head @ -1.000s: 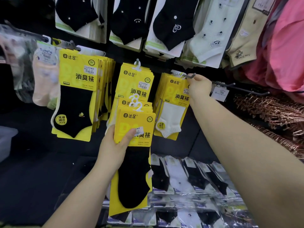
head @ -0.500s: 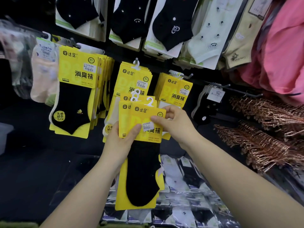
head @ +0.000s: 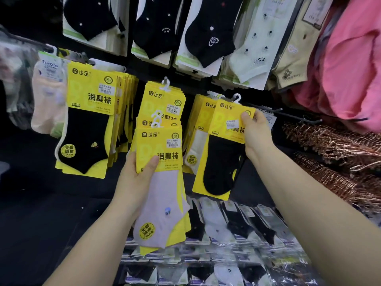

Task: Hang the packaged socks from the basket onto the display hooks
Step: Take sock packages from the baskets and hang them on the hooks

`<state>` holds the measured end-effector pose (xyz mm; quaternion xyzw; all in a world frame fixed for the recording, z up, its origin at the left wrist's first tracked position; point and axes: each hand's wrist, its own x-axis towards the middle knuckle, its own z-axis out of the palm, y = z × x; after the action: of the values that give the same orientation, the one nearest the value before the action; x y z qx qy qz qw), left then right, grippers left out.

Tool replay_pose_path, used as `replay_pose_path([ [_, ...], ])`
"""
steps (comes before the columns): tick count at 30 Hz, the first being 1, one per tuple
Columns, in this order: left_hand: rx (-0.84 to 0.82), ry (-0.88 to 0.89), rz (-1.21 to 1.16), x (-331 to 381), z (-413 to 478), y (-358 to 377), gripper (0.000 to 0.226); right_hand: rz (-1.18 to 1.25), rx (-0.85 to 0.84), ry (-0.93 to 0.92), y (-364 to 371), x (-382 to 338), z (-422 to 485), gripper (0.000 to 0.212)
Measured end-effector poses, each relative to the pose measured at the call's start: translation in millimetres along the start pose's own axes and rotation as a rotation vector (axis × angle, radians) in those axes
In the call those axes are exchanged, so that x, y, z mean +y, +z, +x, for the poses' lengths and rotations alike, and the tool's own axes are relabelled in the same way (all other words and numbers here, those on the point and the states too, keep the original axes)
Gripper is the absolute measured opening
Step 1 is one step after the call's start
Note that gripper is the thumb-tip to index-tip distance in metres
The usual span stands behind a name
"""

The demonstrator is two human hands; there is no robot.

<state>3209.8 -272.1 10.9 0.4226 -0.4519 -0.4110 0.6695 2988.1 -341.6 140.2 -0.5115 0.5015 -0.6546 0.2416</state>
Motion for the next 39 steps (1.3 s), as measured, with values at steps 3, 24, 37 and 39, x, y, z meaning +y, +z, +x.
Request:
replay_pose_path([
  [3, -0.014, 0.01, 0.013, -1.7, 0.5, 2.8, 0.02, -0.069, -0.046, 0.002, 13.1, -2.5, 11.3, 0.011],
  [24, -0.121, -0.007, -0.117, 3.3, -5.9, 12.1, 0.049, -0.169, -0.393, -0.023, 49.2, 10.7, -88.0, 0.033],
  [37, -0.033, 0.007, 0.012, -0.2, 1.5, 5.9, 0.015, 0.129, -0.124, 0.148, -17.5, -4.0, -30.6, 0.015],
  [39, -0.01, -0.009, 0.04, -1.1, 2.9, 4.3, 0.015, 0.054, -0.146, 0.118, -17.8, -11.8, -27.1, 0.013],
])
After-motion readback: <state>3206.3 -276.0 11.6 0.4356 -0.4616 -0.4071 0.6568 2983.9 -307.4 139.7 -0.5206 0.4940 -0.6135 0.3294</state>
